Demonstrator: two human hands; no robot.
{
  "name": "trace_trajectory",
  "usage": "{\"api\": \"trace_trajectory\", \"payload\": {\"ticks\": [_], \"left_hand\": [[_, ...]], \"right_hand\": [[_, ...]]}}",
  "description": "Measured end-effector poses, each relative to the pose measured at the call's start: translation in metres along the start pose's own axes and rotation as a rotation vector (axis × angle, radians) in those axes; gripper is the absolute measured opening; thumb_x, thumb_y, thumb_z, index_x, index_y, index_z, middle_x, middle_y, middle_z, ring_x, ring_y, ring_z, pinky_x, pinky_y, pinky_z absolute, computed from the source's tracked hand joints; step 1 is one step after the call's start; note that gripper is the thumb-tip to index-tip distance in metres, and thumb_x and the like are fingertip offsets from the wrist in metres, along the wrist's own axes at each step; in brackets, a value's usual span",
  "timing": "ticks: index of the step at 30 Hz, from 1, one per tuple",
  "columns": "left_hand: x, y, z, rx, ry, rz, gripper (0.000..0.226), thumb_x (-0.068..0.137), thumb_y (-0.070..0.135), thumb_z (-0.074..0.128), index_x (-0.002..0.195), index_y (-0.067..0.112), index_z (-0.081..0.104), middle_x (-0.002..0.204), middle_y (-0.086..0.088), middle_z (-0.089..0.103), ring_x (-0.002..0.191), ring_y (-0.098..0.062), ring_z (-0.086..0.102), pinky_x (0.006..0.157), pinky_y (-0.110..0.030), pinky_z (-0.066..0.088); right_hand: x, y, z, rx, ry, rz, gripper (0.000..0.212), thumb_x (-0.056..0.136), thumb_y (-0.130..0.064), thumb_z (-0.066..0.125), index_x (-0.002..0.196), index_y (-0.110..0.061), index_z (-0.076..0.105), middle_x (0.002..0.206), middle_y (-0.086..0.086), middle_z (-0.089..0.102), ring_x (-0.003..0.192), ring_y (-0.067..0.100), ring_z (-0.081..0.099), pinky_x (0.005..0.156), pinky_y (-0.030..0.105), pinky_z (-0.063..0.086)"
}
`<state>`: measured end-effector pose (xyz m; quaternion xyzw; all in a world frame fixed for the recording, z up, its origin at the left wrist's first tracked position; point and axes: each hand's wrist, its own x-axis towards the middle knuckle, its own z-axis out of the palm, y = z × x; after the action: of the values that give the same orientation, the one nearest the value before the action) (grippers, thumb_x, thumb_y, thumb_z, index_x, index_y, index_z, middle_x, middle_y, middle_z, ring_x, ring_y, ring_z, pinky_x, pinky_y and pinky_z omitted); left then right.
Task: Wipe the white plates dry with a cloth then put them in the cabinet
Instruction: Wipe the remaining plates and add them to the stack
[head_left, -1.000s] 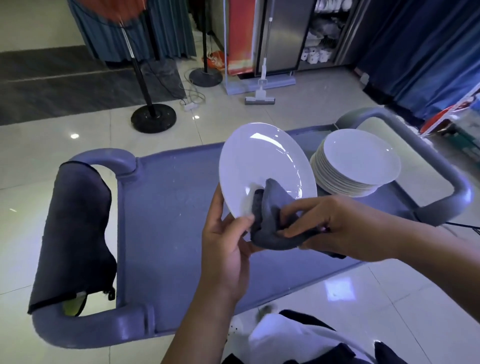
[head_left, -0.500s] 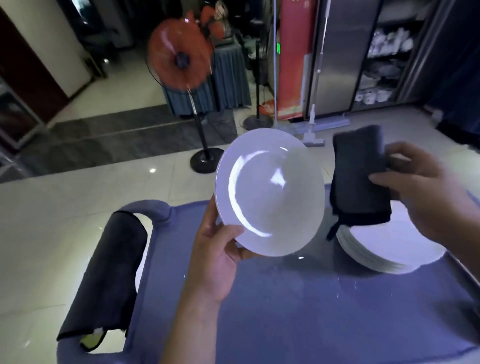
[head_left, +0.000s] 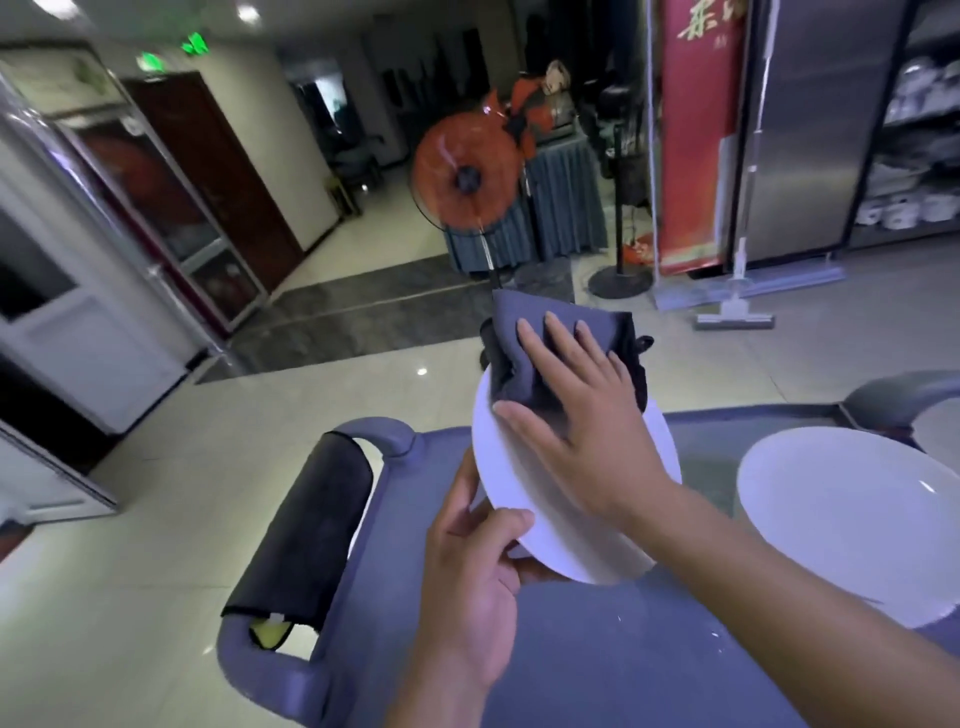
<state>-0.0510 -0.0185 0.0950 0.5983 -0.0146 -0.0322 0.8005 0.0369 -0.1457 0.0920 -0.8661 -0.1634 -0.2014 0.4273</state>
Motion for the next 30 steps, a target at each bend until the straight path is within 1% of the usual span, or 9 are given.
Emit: {"api": "trace_trajectory", "payload": {"ticks": [3, 5, 13, 16, 19, 22, 27, 29, 30], "left_hand": [[-0.008, 0.004, 0.013, -0.011, 0.012, 0.032, 0.062, 0.079, 0.005, 0.051, 0.133, 0.032, 0.065, 0.126, -0.009, 0.071, 0.108, -0.025, 0.067, 0.078, -0.057, 0.059], [-0.013, 0.009, 0.021, -0.017, 0.028, 0.057, 0.062, 0.079, 0.005, 0.051, 0.133, 0.032, 0.066, 0.128, -0.01, 0.071, 0.112, -0.026, 0.068, 0.077, -0.056, 0.058], [-0.027, 0.03, 0.03, -0.068, 0.004, 0.081, 0.065, 0.074, 0.002, 0.049, 0.129, 0.031, 0.069, 0.124, -0.013, 0.073, 0.111, -0.032, 0.071, 0.067, -0.044, 0.06], [-0.031, 0.034, 0.032, -0.058, 0.011, 0.112, 0.059, 0.071, 0.003, 0.051, 0.12, 0.028, 0.074, 0.121, -0.014, 0.073, 0.103, -0.03, 0.073, 0.069, -0.044, 0.061], [-0.035, 0.039, 0.03, -0.089, 0.025, 0.175, 0.055, 0.069, 0.001, 0.052, 0.114, 0.022, 0.076, 0.11, -0.015, 0.074, 0.089, -0.026, 0.074, 0.056, -0.038, 0.058], [-0.037, 0.041, 0.029, -0.098, 0.04, 0.211, 0.058, 0.068, 0.0, 0.052, 0.117, 0.022, 0.075, 0.11, -0.015, 0.074, 0.091, -0.026, 0.073, 0.054, -0.038, 0.057], [-0.034, 0.043, 0.016, -0.103, 0.118, 0.272, 0.055, 0.069, -0.001, 0.053, 0.111, 0.026, 0.076, 0.112, -0.011, 0.073, 0.096, -0.026, 0.069, 0.066, -0.041, 0.059], [-0.031, 0.044, 0.009, -0.057, 0.182, 0.298, 0.056, 0.068, -0.002, 0.055, 0.108, 0.03, 0.077, 0.11, -0.007, 0.073, 0.098, -0.025, 0.067, 0.073, -0.043, 0.055], [-0.03, 0.043, 0.005, -0.035, 0.203, 0.308, 0.057, 0.068, -0.003, 0.056, 0.109, 0.032, 0.076, 0.111, -0.005, 0.073, 0.099, -0.024, 0.067, 0.074, -0.044, 0.055]], "right_hand": [[-0.006, -0.008, -0.001, 0.046, 0.018, -0.003, 0.065, 0.094, -0.065, 0.029, 0.155, -0.043, 0.027, 0.165, -0.015, 0.014, 0.155, 0.013, -0.001, 0.124, 0.049, 0.003], [-0.014, -0.013, -0.009, 0.108, -0.033, -0.017, 0.062, 0.095, -0.064, 0.026, 0.154, -0.045, 0.029, 0.164, -0.019, 0.014, 0.154, 0.005, -0.004, 0.124, 0.046, 0.001], [-0.061, -0.026, -0.042, 0.257, -0.117, -0.124, 0.049, 0.096, -0.06, 0.036, 0.144, -0.054, 0.042, 0.159, -0.035, 0.019, 0.151, -0.006, -0.004, 0.124, 0.043, -0.003], [-0.077, -0.027, -0.055, 0.358, -0.124, -0.142, 0.045, 0.094, -0.058, 0.043, 0.138, -0.055, 0.05, 0.156, -0.039, 0.022, 0.151, -0.007, -0.001, 0.123, 0.035, -0.007], [-0.09, -0.026, -0.056, 0.368, -0.1, -0.184, 0.043, 0.093, -0.056, 0.048, 0.136, -0.053, 0.054, 0.155, -0.038, 0.026, 0.151, -0.005, 0.004, 0.121, 0.028, -0.006], [-0.096, -0.026, -0.056, 0.367, -0.075, -0.192, 0.041, 0.092, -0.057, 0.05, 0.133, -0.055, 0.056, 0.153, -0.039, 0.028, 0.151, -0.005, 0.008, 0.119, 0.022, -0.003], [-0.112, -0.014, -0.054, 0.307, -0.122, -0.134, 0.042, 0.09, -0.07, 0.045, 0.129, -0.06, 0.056, 0.15, -0.042, 0.032, 0.15, -0.007, 0.012, 0.12, 0.024, -0.003], [-0.12, -0.009, -0.048, 0.424, -0.072, -0.022, 0.04, 0.09, -0.071, 0.047, 0.127, -0.06, 0.058, 0.147, -0.039, 0.04, 0.146, -0.011, 0.019, 0.12, 0.02, 0.008], [-0.122, -0.008, -0.045, 0.589, -0.023, 0.136, 0.035, 0.093, -0.064, 0.051, 0.125, -0.055, 0.063, 0.144, -0.034, 0.047, 0.142, -0.013, 0.028, 0.116, 0.015, 0.018]]}}
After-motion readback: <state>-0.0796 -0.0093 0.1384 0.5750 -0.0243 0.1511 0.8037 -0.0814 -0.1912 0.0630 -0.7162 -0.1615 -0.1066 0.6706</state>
